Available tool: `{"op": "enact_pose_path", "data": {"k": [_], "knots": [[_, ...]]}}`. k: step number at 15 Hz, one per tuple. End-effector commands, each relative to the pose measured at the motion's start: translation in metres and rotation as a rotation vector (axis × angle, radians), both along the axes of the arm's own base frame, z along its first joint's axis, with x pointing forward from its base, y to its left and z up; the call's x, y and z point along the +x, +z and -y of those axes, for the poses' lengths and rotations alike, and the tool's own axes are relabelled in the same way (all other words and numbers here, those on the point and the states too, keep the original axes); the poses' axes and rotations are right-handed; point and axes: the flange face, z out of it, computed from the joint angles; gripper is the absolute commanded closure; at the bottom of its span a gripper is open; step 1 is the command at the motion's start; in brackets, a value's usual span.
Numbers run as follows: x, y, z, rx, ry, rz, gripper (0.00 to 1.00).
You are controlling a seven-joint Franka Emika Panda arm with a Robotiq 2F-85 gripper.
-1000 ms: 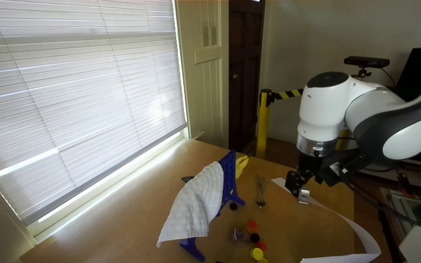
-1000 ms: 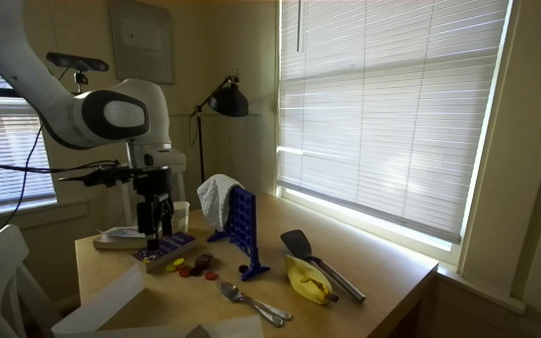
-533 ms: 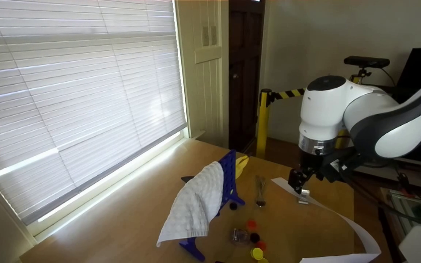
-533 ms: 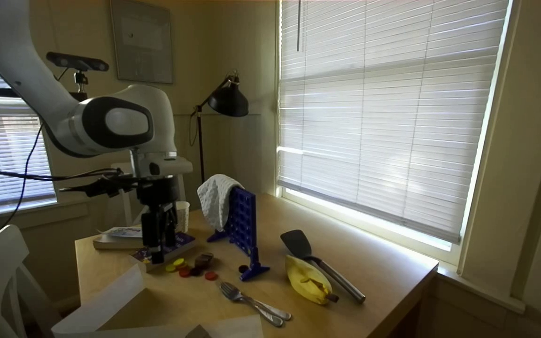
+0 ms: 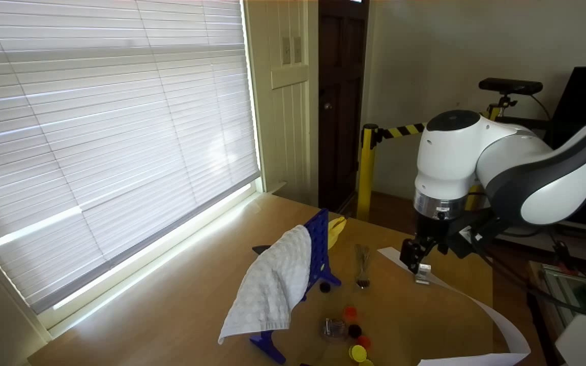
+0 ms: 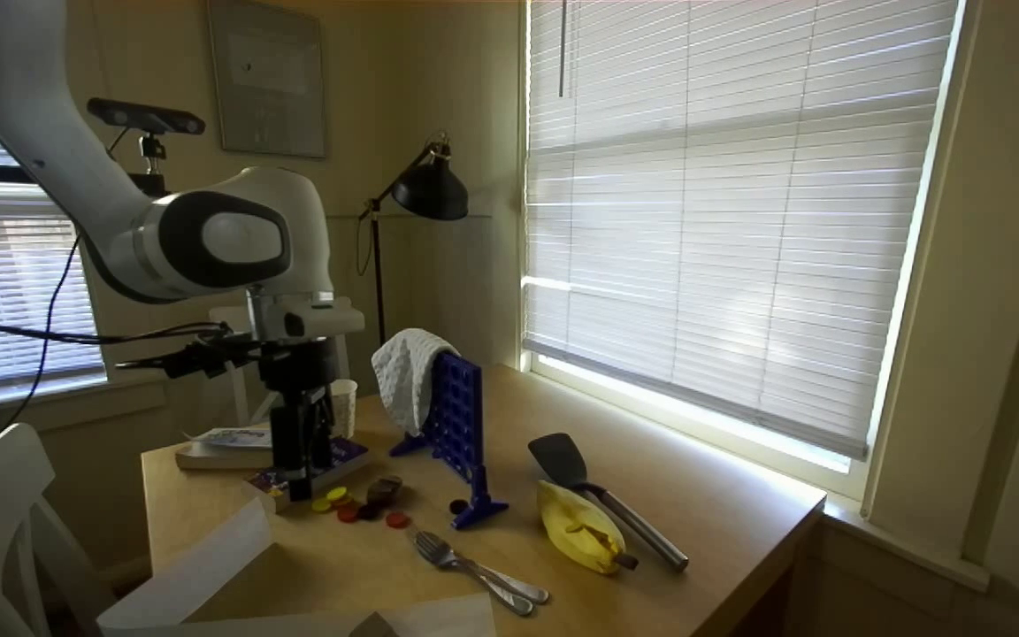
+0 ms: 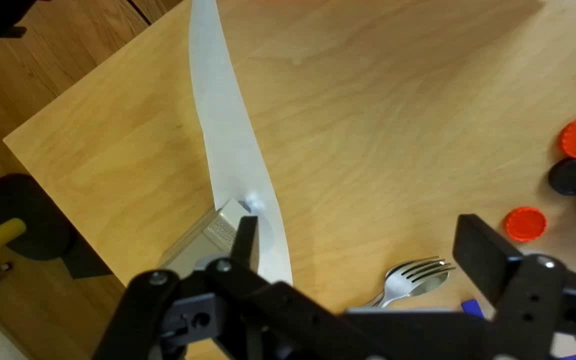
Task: Move the object slightly forward on the table
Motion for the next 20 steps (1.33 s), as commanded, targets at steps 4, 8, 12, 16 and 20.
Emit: {"op": "enact_pose_path", "data": {"k": [4, 8, 12, 16, 20], "knots": [[0.017, -0.058, 0.019, -0.081, 0.022, -0.033, 0.00], [0.022, -0.094, 0.041, -0.134, -0.025, -0.111, 0.00], [0.025, -0.126, 0.051, -0.144, -0.049, -0.176, 0.00], [0.023, -0.146, 0.047, -0.160, -0.033, -0.215, 0.00], [0.023, -0.158, 0.042, -0.175, -0.005, -0.235, 0.41]]}}
